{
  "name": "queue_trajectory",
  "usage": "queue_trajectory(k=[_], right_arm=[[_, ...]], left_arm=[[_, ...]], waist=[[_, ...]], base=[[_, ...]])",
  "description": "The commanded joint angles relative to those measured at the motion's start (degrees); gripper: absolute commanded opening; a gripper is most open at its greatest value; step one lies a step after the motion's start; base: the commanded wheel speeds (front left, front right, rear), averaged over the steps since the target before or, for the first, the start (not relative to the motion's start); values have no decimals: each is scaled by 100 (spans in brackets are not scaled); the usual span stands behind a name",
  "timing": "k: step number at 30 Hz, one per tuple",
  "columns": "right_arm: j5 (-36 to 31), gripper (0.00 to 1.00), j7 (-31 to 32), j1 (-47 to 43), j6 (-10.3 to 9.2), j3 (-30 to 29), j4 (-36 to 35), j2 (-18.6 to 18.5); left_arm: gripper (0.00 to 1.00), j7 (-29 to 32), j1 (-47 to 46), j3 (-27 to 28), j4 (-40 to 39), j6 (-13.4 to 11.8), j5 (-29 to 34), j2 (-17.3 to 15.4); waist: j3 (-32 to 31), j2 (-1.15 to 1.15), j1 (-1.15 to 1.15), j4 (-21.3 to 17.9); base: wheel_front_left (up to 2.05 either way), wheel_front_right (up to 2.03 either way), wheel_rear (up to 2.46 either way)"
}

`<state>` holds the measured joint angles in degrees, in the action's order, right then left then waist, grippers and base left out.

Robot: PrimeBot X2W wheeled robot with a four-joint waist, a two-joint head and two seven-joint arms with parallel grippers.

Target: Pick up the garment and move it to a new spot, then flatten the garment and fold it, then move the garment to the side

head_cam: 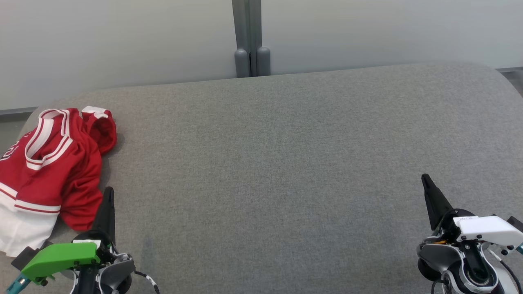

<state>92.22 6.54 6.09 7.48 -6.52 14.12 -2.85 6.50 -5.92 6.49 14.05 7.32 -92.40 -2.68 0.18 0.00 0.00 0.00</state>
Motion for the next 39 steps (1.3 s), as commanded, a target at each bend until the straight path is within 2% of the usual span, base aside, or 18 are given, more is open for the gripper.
queue_trajectory(k=[1,6,7,15,21,29,39], right_arm=[[40,0,14,25,2,-6,-32,-5],[40,0,14,25,2,-6,-32,-5],[-1,100,0,0,0,0,0,0],[-22,100,-120,-124,-2,115,152,44],[-271,100,-292,-80,-1,216,169,39],[-1020,100,-502,-8,1,229,180,32],[-2320,100,-737,48,2,210,109,25]], left_arm=[[0,23,-66,14,-9,33,-4,-40],[0,23,-66,14,-9,34,-4,-40],[100,0,0,0,0,0,0,0],[100,-122,135,-92,168,-8,30,37],[100,-291,109,-135,193,-11,248,31],[100,-499,52,-217,198,-124,882,24],[100,-736,-19,-444,132,-336,1943,15]], waist=[[0,0,0,0],[0,0,0,0],[0,0,0,0],[1,0,0,0],[1,0,0,3],[4,0,0,15],[15,0,0,39]], base=[[0,0,0],[0,0,0],[0,0,0],[0,0,0],[0,0,0],[0,0,0],[0,0,0]])
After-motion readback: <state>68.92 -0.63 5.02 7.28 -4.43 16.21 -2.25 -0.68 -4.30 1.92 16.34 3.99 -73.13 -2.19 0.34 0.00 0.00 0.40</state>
